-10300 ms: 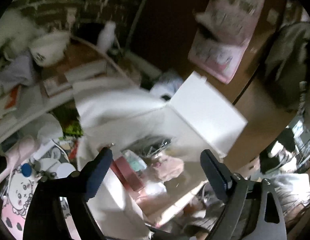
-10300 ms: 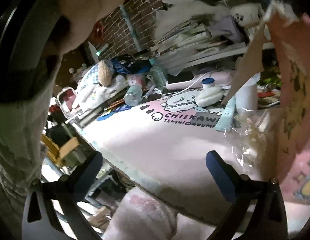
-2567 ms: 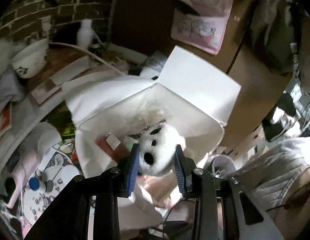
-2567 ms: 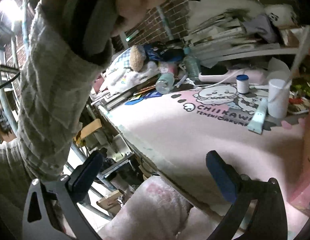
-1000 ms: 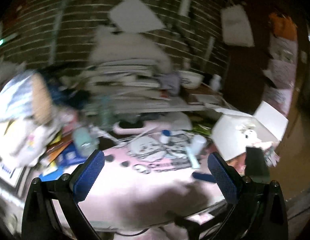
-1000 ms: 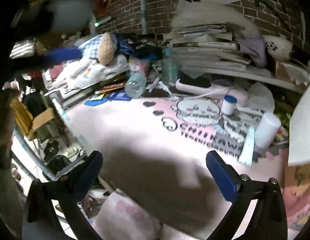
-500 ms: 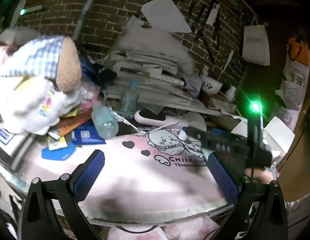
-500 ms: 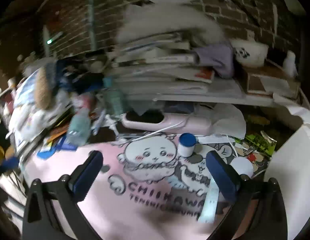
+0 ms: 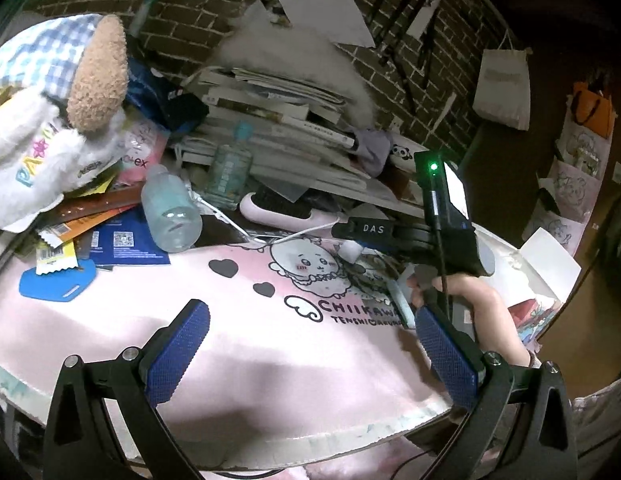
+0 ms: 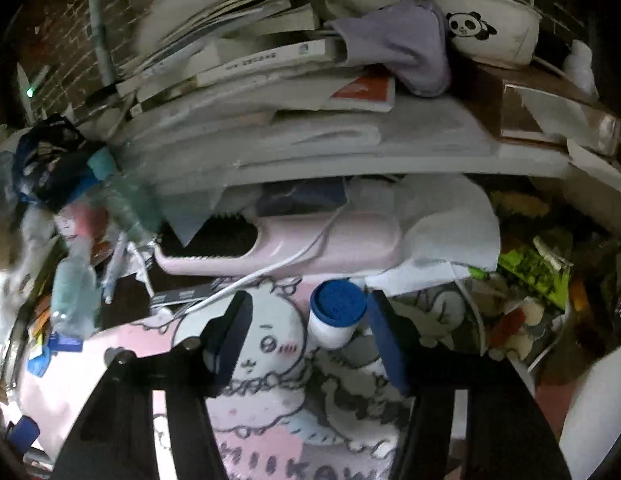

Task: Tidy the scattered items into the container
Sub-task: 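Lower the right gripper onto the blue-capped white jar and grasp it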

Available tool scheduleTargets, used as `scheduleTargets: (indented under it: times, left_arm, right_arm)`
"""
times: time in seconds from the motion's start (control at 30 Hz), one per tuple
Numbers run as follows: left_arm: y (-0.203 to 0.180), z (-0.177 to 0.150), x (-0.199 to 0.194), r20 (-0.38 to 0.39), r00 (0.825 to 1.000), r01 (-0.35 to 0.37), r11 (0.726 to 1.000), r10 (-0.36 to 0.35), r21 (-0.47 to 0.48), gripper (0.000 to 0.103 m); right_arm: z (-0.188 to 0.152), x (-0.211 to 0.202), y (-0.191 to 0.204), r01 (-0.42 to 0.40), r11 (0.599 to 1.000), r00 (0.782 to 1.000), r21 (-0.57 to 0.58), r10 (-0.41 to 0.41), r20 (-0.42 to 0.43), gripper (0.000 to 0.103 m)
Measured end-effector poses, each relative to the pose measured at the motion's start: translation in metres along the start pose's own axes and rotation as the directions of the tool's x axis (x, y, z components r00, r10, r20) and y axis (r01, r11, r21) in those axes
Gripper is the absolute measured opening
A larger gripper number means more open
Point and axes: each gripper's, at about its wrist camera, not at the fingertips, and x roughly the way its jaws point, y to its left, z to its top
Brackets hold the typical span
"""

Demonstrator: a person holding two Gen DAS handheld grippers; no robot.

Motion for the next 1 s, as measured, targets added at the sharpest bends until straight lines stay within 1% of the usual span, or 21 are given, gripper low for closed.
scheduleTargets:
  times: [0.07, 0.13, 0.3, 0.37, 0.4, 0.43, 0.5, 0.6, 0.67, 0.83, 0.9, 1.0]
  left_arm:
    - [0.002, 0.0, 0.0, 0.003, 1.0, 0.001, 1.0, -0.001, -0.005, 0.103]
    - [0.003, -0.001, -0.001, 0.006, 1.0, 0.0, 1.0, 0.0, -0.009, 0.103]
    - [0.004, -0.002, -0.002, 0.005, 1.0, 0.001, 1.0, -0.001, -0.011, 0.103]
    - [0.003, -0.002, -0.002, 0.004, 1.0, 0.003, 1.0, -0.003, -0.006, 0.103]
    - [0.002, -0.002, -0.002, 0.003, 1.0, 0.003, 1.0, -0.003, -0.003, 0.103]
    - [0.001, -0.001, -0.002, 0.003, 1.0, 0.004, 1.0, -0.004, 0.0, 0.103]
    - [-0.001, -0.001, -0.003, 0.005, 1.0, 0.006, 1.0, -0.006, 0.006, 0.103]
    - [-0.001, -0.001, -0.003, 0.005, 1.0, 0.005, 1.0, -0.005, 0.009, 0.103]
    - [-0.001, -0.001, -0.003, 0.003, 1.0, 0.003, 1.0, -0.003, 0.008, 0.103]
    - [0.001, -0.004, -0.001, -0.007, 1.0, 0.0, 1.0, 0.0, 0.002, 0.103]
    - [0.001, -0.005, 0.001, -0.015, 1.0, -0.011, 1.0, 0.011, -0.001, 0.103]
    - [0.0, -0.006, 0.003, -0.018, 1.0, -0.01, 1.0, 0.01, -0.006, 0.103]
  right_arm:
    - [0.0, 0.005, -0.002, 0.016, 1.0, 1.0, 0.007, -0.015, -0.01, 0.056]
    - [-0.001, 0.004, -0.001, 0.04, 0.999, 0.999, -0.004, -0.04, -0.001, 0.054]
    - [-0.005, 0.009, 0.006, 0.081, 0.995, 0.997, -0.058, -0.081, -0.003, 0.053]
    - [-0.005, 0.012, 0.008, 0.078, 0.994, 0.997, -0.073, -0.08, -0.018, 0.044]
    - [-0.006, 0.014, 0.009, 0.072, 0.994, 0.997, -0.083, -0.075, -0.03, 0.035]
    - [-0.007, 0.016, 0.01, 0.063, 0.994, 0.997, -0.09, -0.067, -0.044, 0.029]
    - [-0.01, 0.017, 0.011, 0.042, 0.994, 0.997, -0.099, -0.048, -0.057, 0.026]
    - [-0.012, 0.013, 0.016, 0.057, 0.99, 0.998, -0.132, -0.061, -0.023, 0.025]
    - [-0.014, 0.009, 0.018, 0.054, 0.988, 0.998, -0.142, -0.055, -0.005, 0.025]
    - [-0.022, -0.018, 0.028, -0.009, 0.985, 0.999, -0.173, 0.015, 0.032, 0.025]
    - [-0.027, -0.041, 0.034, -0.075, 0.98, 0.996, -0.186, 0.083, 0.039, 0.025]
    - [-0.027, -0.071, 0.046, -0.144, 0.964, 0.985, -0.222, 0.162, 0.065, 0.025]
